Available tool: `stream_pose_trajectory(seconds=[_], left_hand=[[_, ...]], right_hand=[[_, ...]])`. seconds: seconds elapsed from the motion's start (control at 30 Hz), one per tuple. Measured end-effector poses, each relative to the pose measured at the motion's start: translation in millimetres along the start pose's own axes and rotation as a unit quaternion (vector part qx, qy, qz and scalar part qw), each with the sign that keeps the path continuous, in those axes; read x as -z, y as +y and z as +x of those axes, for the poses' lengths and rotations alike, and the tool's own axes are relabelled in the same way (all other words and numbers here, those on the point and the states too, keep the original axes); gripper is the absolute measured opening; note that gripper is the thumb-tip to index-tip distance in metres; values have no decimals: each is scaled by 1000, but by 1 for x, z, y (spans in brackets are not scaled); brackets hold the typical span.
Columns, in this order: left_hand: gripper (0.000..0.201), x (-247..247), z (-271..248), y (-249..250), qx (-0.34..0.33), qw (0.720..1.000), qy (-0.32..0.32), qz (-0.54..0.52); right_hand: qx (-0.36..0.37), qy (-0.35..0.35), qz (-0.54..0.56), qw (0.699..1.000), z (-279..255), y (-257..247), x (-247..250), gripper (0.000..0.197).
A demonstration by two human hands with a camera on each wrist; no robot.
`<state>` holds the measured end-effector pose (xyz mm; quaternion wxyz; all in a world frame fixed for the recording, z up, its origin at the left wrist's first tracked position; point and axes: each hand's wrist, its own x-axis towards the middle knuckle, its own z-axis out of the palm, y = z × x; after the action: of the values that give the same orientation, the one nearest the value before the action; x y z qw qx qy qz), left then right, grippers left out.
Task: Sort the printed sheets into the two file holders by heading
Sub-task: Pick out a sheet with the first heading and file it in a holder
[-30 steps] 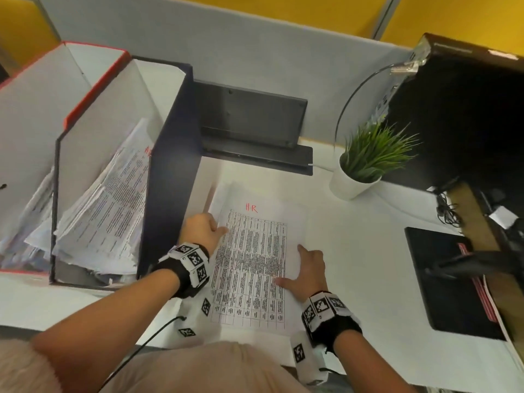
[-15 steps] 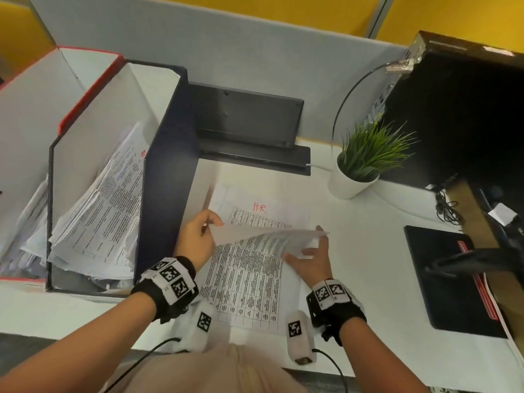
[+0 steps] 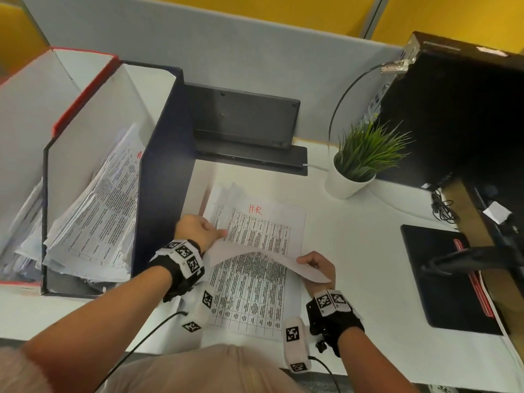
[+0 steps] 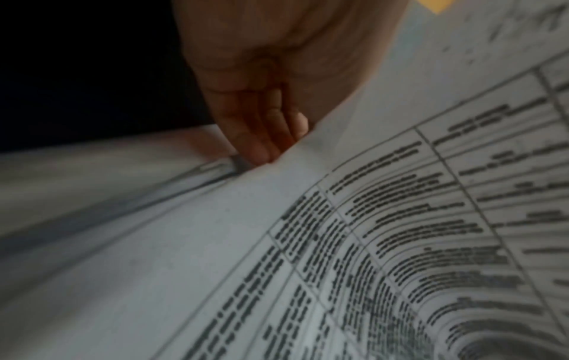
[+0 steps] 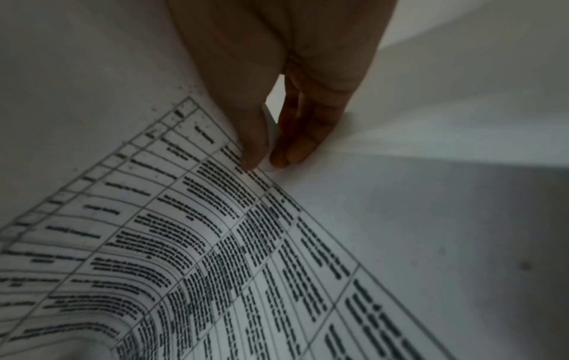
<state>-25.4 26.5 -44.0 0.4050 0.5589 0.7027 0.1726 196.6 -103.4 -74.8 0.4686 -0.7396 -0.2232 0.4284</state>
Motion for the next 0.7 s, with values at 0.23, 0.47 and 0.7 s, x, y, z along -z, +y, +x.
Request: stream_pose_trajectory(seconds=[0.23,0.47,0.7], left_hand=[[39,-1,-2,-13,-113,989,-8,99],[17,-4,-19,-20,-299,951,77,-18],[28,-6,-23,-18,-159,956,12,-246]], right_hand=[[43,44,-44,997,1,6,-7,43],[25,30,-151,988,5,1,-5,30],[34,33,30,998,-2,-11,-7,65]])
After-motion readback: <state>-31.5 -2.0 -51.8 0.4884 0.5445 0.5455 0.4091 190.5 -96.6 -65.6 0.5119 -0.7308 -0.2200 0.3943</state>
